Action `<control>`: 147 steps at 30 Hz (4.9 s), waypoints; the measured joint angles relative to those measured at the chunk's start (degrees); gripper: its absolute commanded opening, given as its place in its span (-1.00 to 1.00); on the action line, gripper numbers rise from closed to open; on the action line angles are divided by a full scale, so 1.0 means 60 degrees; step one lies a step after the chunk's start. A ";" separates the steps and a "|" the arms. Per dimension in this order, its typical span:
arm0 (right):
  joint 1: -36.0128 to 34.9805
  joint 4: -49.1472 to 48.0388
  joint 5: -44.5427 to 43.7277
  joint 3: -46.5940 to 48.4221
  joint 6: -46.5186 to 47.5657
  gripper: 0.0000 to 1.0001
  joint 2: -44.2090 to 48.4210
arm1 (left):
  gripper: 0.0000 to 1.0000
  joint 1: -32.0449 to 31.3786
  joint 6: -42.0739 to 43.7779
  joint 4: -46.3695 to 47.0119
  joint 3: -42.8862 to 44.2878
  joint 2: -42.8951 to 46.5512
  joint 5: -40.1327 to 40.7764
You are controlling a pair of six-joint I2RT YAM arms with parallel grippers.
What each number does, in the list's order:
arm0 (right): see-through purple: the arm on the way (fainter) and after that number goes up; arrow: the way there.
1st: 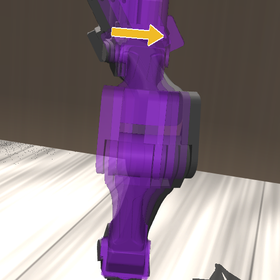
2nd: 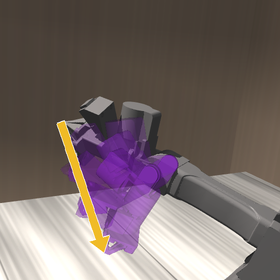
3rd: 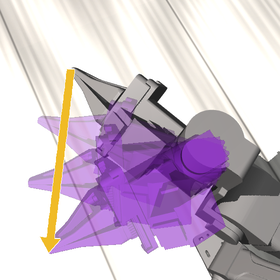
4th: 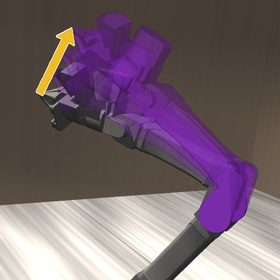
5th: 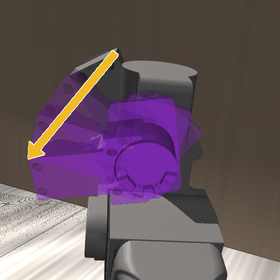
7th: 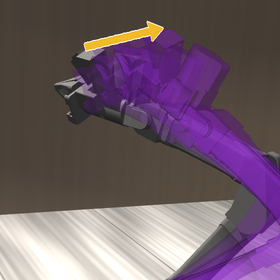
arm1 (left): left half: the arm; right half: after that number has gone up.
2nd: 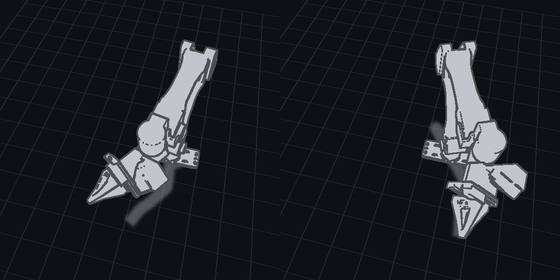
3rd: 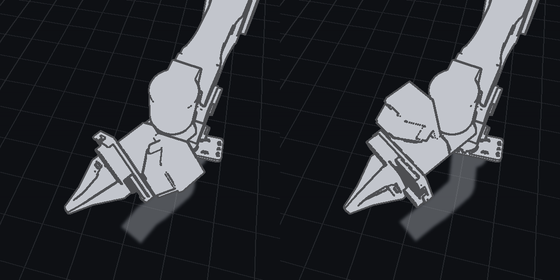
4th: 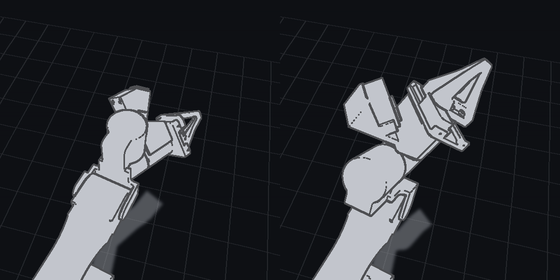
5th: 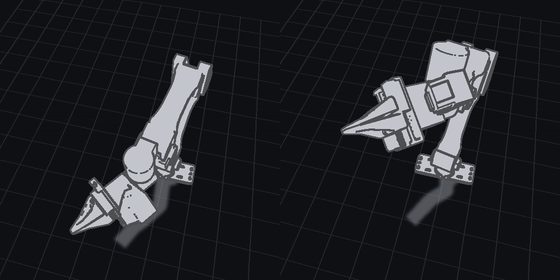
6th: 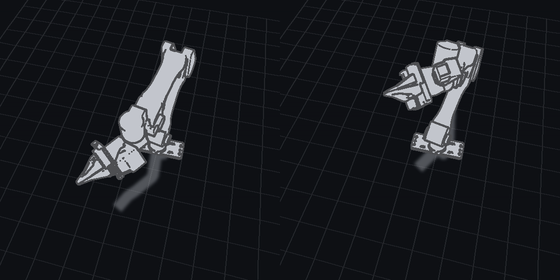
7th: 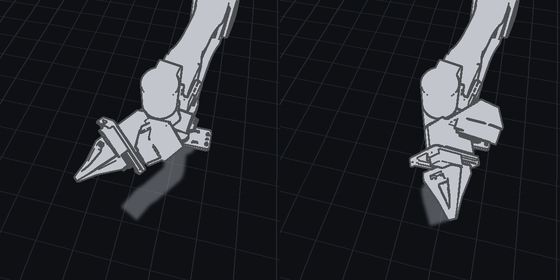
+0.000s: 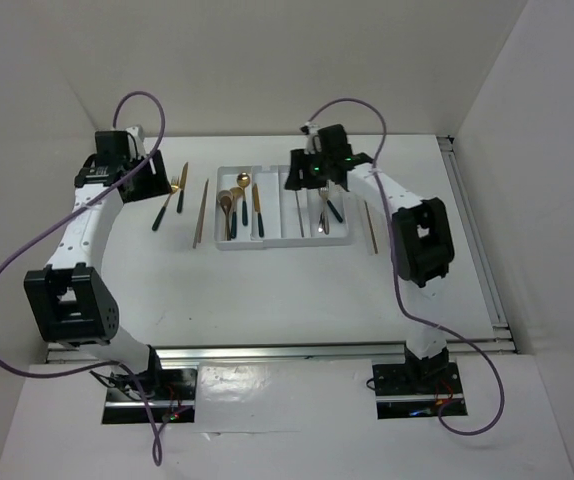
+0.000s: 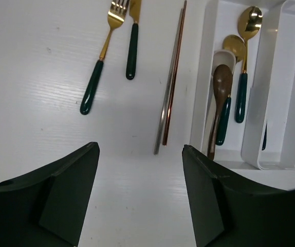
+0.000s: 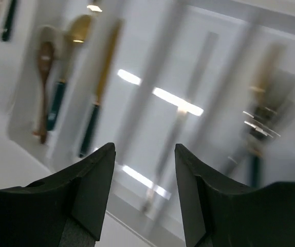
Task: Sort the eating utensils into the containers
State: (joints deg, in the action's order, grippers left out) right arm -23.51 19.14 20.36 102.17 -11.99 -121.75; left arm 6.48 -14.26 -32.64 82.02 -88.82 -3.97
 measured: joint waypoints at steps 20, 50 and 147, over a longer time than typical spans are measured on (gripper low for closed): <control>0.2681 0.0149 -0.1548 -0.4182 0.1989 0.15 0.4575 | -0.29 -0.0080 0.1224 -0.0463 0.3238 -0.5978 0.0051; 0.2838 0.0186 -0.1486 -0.4317 0.2011 0.15 0.4448 | -0.09 -0.0820 0.1563 -0.0612 0.4517 -0.7231 0.0404; 0.2838 0.0310 -0.1286 -0.4160 0.1902 0.10 0.4484 | -1.00 -0.4160 -0.4779 0.3151 -0.0095 -0.3646 -0.2954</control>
State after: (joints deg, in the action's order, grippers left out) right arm -6.48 20.99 12.64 77.21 -0.58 -94.85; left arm -18.48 -42.94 -13.74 81.45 -110.69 -21.69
